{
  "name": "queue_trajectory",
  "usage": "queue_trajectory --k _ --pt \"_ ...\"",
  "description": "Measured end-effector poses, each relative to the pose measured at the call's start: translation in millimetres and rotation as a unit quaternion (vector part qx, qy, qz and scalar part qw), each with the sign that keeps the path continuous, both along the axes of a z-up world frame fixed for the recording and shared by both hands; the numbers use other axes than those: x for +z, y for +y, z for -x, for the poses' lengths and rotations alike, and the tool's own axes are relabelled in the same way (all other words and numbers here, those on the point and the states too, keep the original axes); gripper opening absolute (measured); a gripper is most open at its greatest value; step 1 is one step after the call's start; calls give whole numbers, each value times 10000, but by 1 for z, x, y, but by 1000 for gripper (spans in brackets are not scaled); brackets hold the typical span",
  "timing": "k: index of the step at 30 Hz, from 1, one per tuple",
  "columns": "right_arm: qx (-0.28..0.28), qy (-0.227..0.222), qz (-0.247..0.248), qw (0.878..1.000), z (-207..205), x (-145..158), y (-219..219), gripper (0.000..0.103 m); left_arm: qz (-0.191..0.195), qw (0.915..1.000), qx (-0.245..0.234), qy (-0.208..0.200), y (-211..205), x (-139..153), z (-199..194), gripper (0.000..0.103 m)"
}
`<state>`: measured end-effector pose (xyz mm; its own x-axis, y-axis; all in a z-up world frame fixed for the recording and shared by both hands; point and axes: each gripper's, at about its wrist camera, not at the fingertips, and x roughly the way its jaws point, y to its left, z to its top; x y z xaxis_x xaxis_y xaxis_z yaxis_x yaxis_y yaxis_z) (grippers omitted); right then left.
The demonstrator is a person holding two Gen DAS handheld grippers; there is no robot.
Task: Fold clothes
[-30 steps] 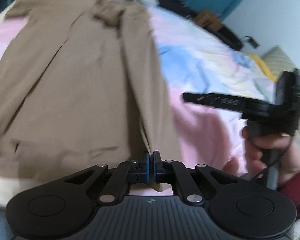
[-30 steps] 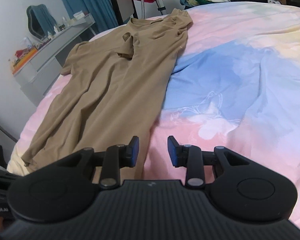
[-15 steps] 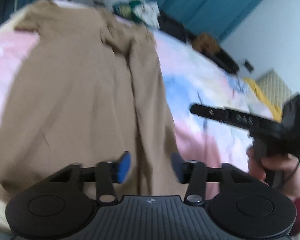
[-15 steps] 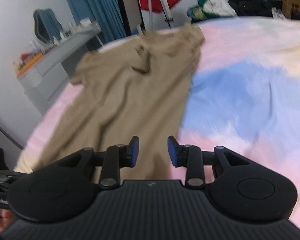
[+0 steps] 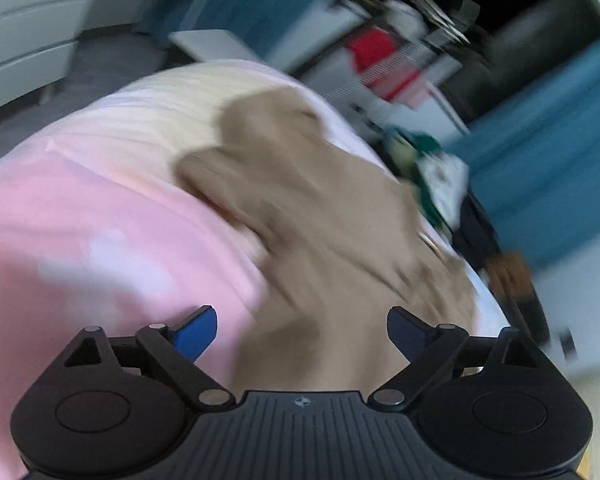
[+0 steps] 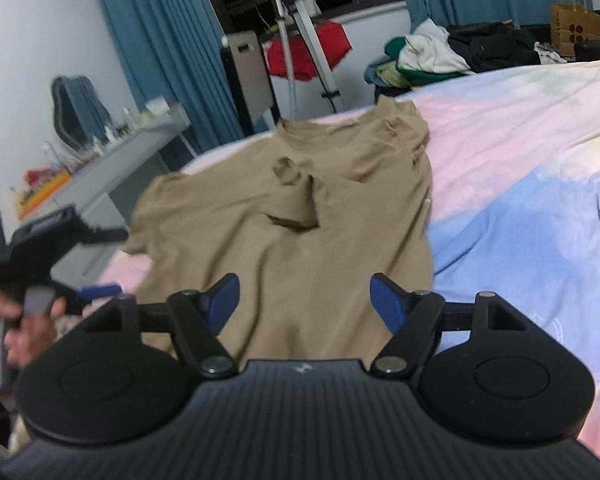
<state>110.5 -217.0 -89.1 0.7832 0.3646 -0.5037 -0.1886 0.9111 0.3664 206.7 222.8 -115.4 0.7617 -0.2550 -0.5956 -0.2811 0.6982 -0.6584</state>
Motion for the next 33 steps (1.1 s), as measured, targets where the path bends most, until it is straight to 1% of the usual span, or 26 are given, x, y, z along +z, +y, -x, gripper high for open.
queue_trajectory --k 1,3,5,6,7,8,10,12,13,14,15,16,17,18,19,21,23,25,26,28,30,32,33 --pt "-4 24 22 10000 -3 -2 0 74 195 9996 181 -106 8 -8 -10 94" --pt "-92 58 -153 9998 -4 -5 -6 74 487 9961 574 -456 20 -16 -24 94" --pt "-123 173 -286 9994 -8 -10 -10 74 652 9916 889 -681 29 -21 -40 96" --pt "-107 216 -316 9992 -11 -13 -11 74 613 9903 999 -747 30 -22 -48 96" --pt "-91 259 -345 9990 -13 -15 -12 74 495 9895 1089 -811 30 -21 -57 96" --pt "-112 285 -319 9990 -15 -18 -12 74 347 9888 1161 -867 29 -20 -67 95" --pt "-156 338 -289 9989 -20 -23 -12 74 -64 9878 1237 -947 28 -16 -85 92" --pt "-166 411 -368 9983 -24 -28 -14 74 -414 9857 1306 -978 28 -14 -101 83" --pt "-182 424 -392 9982 -26 -29 -15 74 -551 9852 1321 -941 28 -13 -109 69" --pt "-203 421 -404 9981 -28 -30 -16 74 -655 9852 1303 -901 28 -10 -116 49" --pt "-224 417 -425 9980 -30 -30 -16 74 -726 9853 1259 -896 25 -6 -120 37" --pt "-245 414 -449 9978 -31 -30 -17 74 -841 9850 1194 -914 22 -1 -125 21" --pt "-267 410 -473 9977 -33 -30 -17 74 -1044 9837 1089 -979 16 6 -127 16" --pt "-281 409 -499 9975 -34 -30 -18 74 -1301 9808 985 -1065 8 15 -130 15" --pt "-293 407 -525 9974 -35 -29 -19 74 -1667 9748 886 -1192 -3 25 -133 14" --pt "-335 402 -562 9970 -35 -28 -21 74 -2366 9583 655 -1462 -33 48 -134 13" --pt "-417 409 -564 9967 -33 -27 -25 74 -3038 9360 405 -1733 -68 73 -131 13" --pt "-544 463 -522 9961 -31 -25 -30 74 -3567 9135 -5 -1956 -112 96 -129 13" --pt "-624 508 -481 9956 -30 -24 -33 74 -3765 9035 -233 -2035 -136 105 -129 13" --pt "-831 518 -453 9942 -26 -21 -43 74 -4038 8880 -615 -2112 -184 107 -127 13" --pt "-1043 518 -429 9923 -23 -17 -53 74 -4301 8703 -996 -2184 -232 109 -126 13" --pt "-1215 508 -527 9899 -19 -16 -65 74 -4553 8504 -1375 -2250 -281 112 -125 13" --pt "-1288 500 -574 9887 -18 -16 -71 74 -4620 8437 -1525 -2270 -302 110 -124 13"
